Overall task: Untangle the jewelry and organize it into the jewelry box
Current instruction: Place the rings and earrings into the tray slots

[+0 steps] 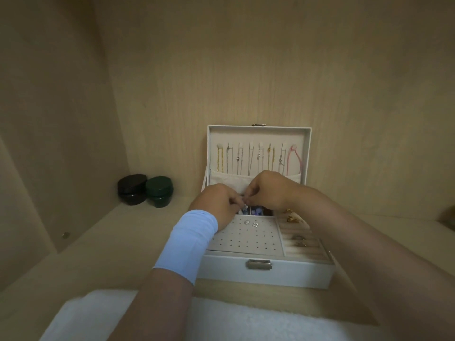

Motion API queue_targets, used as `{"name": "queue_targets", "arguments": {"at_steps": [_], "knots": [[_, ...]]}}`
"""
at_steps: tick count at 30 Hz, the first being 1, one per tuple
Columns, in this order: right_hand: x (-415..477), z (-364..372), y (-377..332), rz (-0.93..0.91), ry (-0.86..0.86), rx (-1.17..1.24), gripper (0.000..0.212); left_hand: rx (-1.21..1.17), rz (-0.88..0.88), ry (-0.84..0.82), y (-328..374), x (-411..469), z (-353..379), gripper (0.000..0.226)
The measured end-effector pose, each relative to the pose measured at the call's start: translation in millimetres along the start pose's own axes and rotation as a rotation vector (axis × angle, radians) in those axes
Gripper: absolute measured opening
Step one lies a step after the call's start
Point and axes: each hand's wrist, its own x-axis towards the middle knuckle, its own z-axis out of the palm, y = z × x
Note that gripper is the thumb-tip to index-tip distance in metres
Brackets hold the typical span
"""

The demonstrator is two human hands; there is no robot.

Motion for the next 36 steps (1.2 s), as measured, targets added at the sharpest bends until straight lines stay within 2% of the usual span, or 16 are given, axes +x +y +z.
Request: {"name": "queue_targets", "arguments": {"at_steps": [3, 9, 12, 14, 18, 21, 27, 30, 32, 36], "knots": [[1, -4, 2, 0.005, 0.036, 0.034, 0.009, -0.023, -0.012, 0.051, 0, 3, 1, 0.025], [-2, -1, 8, -0.003, -0.06, 0.095, 0.01, 0.075, 0.033, -0.034, 1, -1, -1, 0.023], [-3, -7, 13, 0.003, 0.062, 0.169, 0.011, 0.034, 0.058, -0.044, 5, -3, -3, 0.022], [-2, -10, 15, 0.011, 0.114, 0.103, 0.011, 0.039, 0.075, -0.066, 8, -5, -2, 0.022], [-4, -4, 13, 0.004, 0.044, 0.072, 0.011, -0.055, 0.046, 0.028, 6, -4, -3, 0.022], [-6, 4, 9, -0.016, 0.008, 0.051, 0.012, -0.038, 0.027, 0.087, 3, -3, -4, 0.022], [-9, 0, 11, -0.017, 0.024, 0.052, 0.017, 0.093, 0.096, -0.035, 4, -4, 1, 0.023], [-14, -2, 12, -0.026, -0.023, 0.04, 0.019, 0.115, 0.113, -0.051, 4, -4, 1, 0.023], [-21, -9, 15, -0.034, 0.017, 0.1, 0.016, 0.114, 0.113, -0.044, 6, -4, 0, 0.022], [-47, -47, 41, 0.002, 0.24, 0.184, 0.016, 0.043, 0.153, 0.04, 25, -10, -4, 0.023]]}}
